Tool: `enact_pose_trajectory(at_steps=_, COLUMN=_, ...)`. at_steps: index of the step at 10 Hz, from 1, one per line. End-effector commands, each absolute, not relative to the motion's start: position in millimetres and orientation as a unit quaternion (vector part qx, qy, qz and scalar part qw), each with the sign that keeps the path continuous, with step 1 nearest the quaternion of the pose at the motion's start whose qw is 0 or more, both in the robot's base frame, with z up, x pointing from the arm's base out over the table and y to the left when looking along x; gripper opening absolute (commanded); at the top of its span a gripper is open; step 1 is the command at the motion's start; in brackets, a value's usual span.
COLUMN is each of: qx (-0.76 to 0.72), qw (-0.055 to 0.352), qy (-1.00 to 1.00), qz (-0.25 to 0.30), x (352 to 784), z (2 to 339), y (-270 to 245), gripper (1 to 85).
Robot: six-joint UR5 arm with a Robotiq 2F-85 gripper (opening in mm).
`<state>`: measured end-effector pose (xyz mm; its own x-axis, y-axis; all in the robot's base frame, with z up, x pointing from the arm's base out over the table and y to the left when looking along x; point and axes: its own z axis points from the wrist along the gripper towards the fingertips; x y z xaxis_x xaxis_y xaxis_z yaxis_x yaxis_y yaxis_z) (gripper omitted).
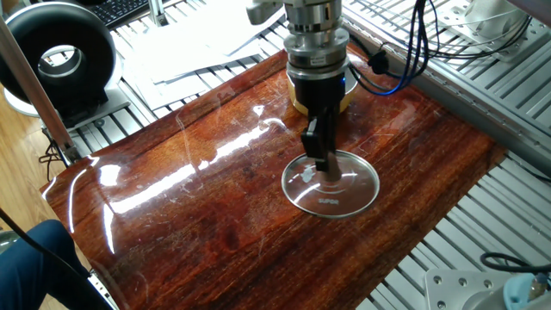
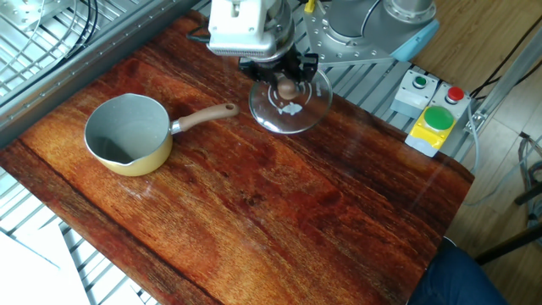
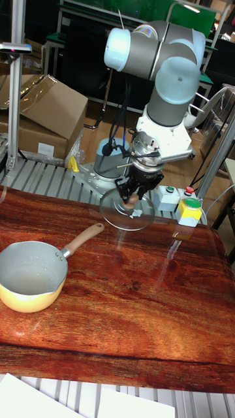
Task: Cover the pot with the lid
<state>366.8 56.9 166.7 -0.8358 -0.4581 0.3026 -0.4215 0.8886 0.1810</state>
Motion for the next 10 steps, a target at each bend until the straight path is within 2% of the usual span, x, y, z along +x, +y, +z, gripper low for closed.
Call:
enact_pose_trajectory(at_steps=1, qx=0.218, qw=0.202, qy=-0.954, qz=-0.032, x=355, z=173, y=45, gripper=1.3)
enact_pose_trajectory(at_steps=3, qx=0.232, qw=0.235, qy=-0.943, qz=-0.023, x=341, z=180, y=35, gripper=1.3)
enact_pose_trajectory(at_steps=6, qx=0.273, qw=0.250, qy=-0.929, qz=0.013, x=342, z=180, y=13, gripper=1.3)
enact_pose_trajectory(at_steps=10, qx=0.337, qw=0.268, qy=-0.902, qz=0.029, x=342, z=180, y=-10, gripper=1.3)
